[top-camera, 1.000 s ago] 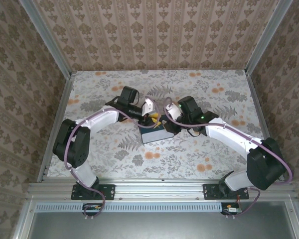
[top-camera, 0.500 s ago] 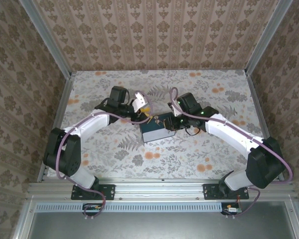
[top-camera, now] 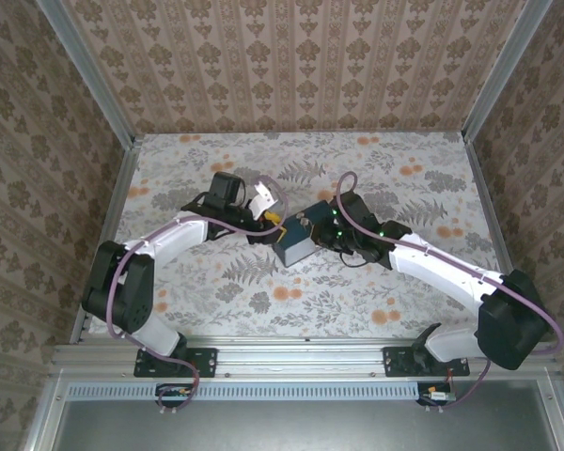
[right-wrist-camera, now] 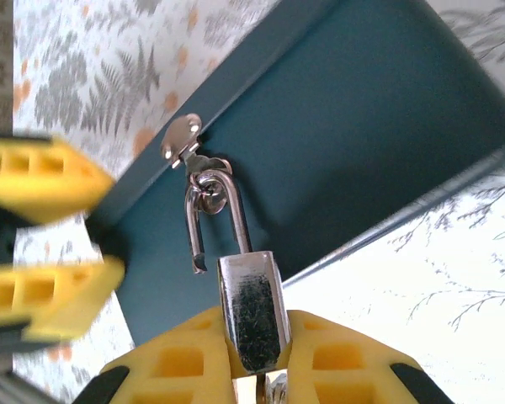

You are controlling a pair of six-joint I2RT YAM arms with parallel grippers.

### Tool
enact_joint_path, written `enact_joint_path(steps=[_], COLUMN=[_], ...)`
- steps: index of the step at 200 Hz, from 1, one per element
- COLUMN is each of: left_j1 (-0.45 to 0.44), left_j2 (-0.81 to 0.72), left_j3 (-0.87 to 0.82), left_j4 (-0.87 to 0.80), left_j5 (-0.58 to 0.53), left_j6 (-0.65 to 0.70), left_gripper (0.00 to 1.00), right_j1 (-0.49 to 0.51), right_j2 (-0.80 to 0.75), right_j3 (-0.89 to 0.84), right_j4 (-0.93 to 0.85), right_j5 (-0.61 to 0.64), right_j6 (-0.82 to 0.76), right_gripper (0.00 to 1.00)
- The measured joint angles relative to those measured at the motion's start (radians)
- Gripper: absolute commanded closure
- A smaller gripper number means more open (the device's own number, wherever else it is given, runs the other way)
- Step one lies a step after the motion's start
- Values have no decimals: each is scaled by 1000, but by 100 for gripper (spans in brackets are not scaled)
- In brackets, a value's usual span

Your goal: Unlock a padlock with a key

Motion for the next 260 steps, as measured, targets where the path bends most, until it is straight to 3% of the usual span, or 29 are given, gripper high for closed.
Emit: enact_joint_path(steps=[34,65,134,162,223,260], left_j1=[-77,-122,-132,-142,34,56], left_j2=[19,47,92,100,201,346], left_j3=[27,48,97,111,171,328], left_j4=[-25,-25,-26,19,231,297], left_j5=[81,87,29,-56,-211,-288], left_j6=[-8,-21,-63,-120,-370,-438], left_gripper=[60,60,55,52,47,47], right_j1=[-8,-33,-94,-101,-129,-130], right_j2=[6,11,31,96,109,126], right_j3=[11,29,29,43,77,77], right_j4=[-4,-3,49,87,84,85], right_j5=[79,93,74,42,-26,-39], right_j6=[26,21,-35,-60,-93,-103], right_gripper=[100,100,100,100,100,100])
